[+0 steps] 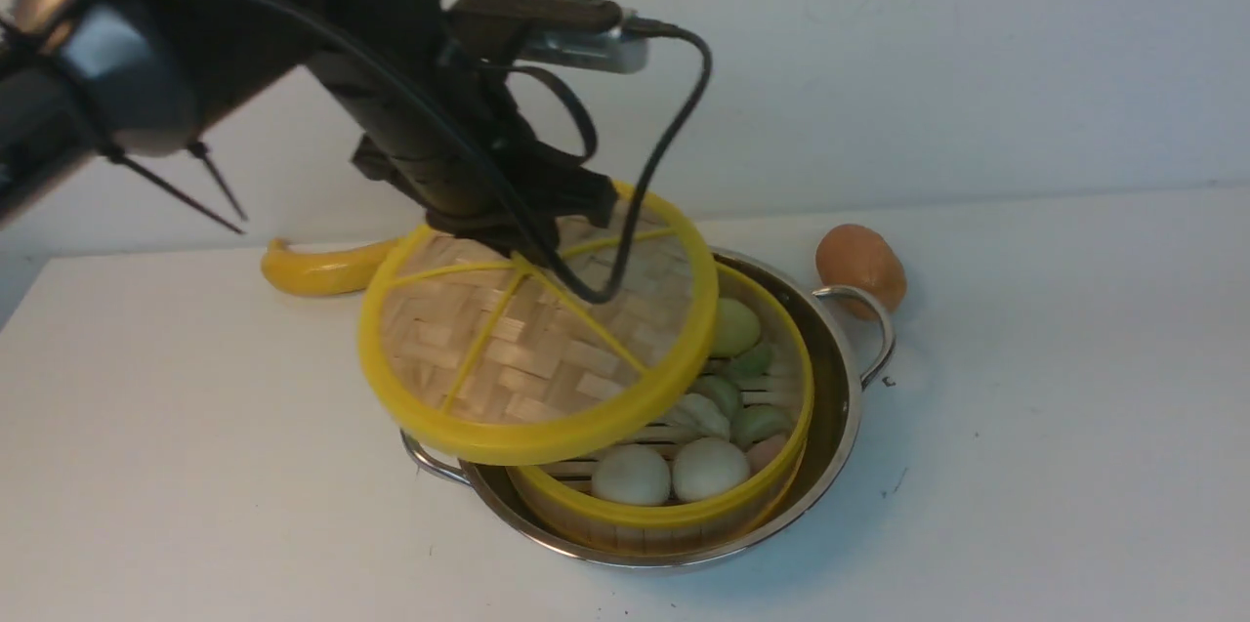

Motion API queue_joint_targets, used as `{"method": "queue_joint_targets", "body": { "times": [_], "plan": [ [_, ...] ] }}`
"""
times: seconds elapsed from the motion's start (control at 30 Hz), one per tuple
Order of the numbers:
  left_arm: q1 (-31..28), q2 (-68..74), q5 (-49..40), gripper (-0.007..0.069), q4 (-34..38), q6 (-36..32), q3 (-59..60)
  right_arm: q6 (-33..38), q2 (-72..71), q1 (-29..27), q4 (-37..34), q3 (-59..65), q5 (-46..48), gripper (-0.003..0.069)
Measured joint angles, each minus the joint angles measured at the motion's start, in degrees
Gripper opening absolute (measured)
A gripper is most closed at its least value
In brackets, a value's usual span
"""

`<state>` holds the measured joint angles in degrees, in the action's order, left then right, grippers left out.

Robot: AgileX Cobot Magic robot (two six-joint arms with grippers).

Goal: Place the steamer in the pot on the white table, and put the lid on the steamer.
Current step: 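Place the yellow bamboo steamer lid onto the steamer in the pot with the left gripper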

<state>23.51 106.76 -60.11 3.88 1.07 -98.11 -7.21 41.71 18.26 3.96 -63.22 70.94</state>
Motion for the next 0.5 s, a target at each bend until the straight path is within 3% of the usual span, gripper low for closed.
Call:
{"method": "queue_joint_targets", "body": {
  "times": [0.5],
  "plan": [
    [4.88, 7.8, 5.31, 0.0118, -0.86, -0.16, -1.33, -0.57, 0.0, 0.0, 0.0, 0.0, 0.0, 0.0354]
  ]
}}
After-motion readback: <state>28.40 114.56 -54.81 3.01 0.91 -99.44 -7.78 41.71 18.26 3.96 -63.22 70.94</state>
